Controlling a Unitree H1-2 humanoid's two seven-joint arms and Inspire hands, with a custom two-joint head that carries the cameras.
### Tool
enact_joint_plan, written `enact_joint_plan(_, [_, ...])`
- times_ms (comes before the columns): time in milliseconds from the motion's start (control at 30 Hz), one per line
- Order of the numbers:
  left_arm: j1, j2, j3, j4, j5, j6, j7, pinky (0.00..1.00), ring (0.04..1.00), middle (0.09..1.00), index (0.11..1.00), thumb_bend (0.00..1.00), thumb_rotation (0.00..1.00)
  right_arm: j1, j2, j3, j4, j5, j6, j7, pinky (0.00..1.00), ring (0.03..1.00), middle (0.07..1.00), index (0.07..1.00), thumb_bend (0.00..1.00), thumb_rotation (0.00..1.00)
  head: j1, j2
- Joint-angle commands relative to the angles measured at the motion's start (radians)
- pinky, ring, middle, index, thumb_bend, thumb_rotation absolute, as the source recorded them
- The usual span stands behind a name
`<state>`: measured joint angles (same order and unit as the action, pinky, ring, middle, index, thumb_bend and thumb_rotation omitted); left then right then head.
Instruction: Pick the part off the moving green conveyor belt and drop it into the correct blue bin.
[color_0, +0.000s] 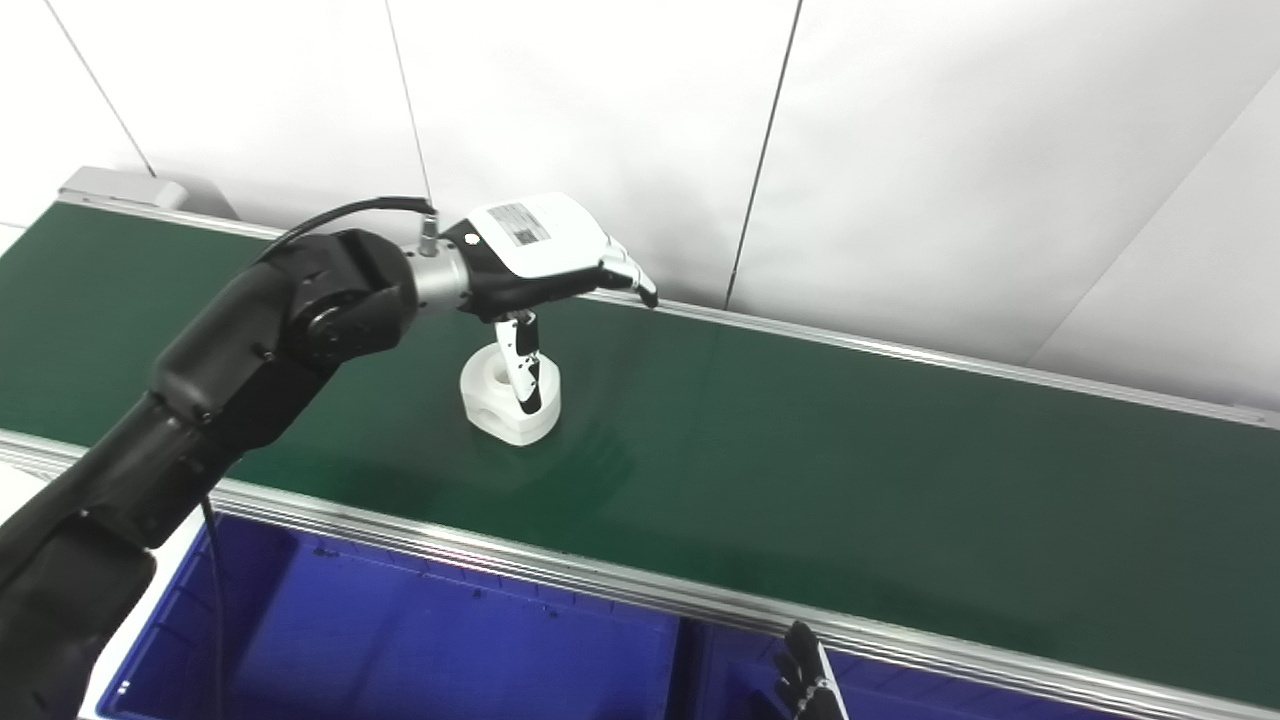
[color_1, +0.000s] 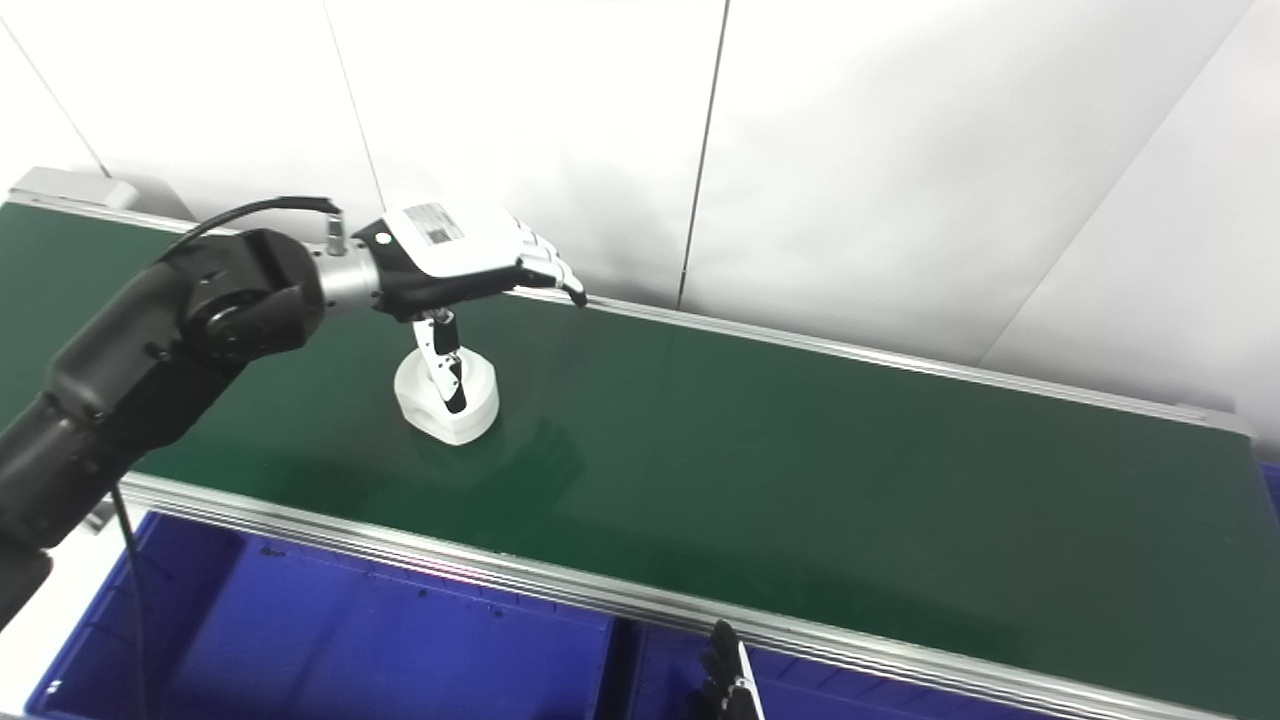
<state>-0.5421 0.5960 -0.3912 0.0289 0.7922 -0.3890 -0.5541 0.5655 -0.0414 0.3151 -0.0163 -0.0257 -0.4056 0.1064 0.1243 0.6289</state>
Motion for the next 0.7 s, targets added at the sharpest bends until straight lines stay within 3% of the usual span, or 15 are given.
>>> enact_joint_plan(0, [-0.054, 0.013, -0.007, 0.008, 0.023, -0.016, 0.008, 0.87, 0.885, 0.862, 0.818, 1.0, 0.29, 0.008, 0.01, 0.004, -0.03, -0.001, -0.032, 0.004, 0.97, 0.979, 0.995, 1.0, 0.94, 0.98, 0.001, 0.0])
enact_joint_plan(67, [-0.057, 0.007, -0.022, 0.029, 0.036, -0.018, 0.005, 0.88, 0.895, 0.867, 0.824, 1.0, 0.33, 0.009, 0.011, 0.005, -0.03, 0.0, -0.033, 0.004, 0.97, 0.973, 0.992, 1.0, 0.94, 0.98, -0.001, 0.001])
enact_joint_plan(333, [-0.047, -0.019, -0.054, 0.065, 0.066, 0.017, -0.027, 0.9, 0.919, 0.889, 0.848, 1.0, 0.31, 0.007, 0.015, 0.008, -0.03, 0.001, -0.028, 0.005, 0.95, 0.969, 0.991, 1.0, 0.94, 0.98, -0.01, -0.003])
enact_joint_plan(467, [-0.033, -0.03, -0.073, 0.094, 0.109, 0.014, 0.006, 0.91, 0.929, 0.898, 0.855, 1.0, 0.31, 0.007, 0.016, 0.008, -0.033, 0.002, -0.024, 0.006, 0.95, 0.967, 0.988, 1.0, 0.94, 0.99, -0.018, 0.001])
enact_joint_plan(667, [-0.014, -0.059, -0.102, 0.134, 0.189, 0.027, 0.056, 0.91, 0.933, 0.904, 0.861, 1.0, 0.4, 0.013, 0.013, 0.009, -0.041, 0.016, -0.016, 0.011, 0.95, 0.965, 0.981, 1.0, 0.94, 0.97, -0.019, 0.004])
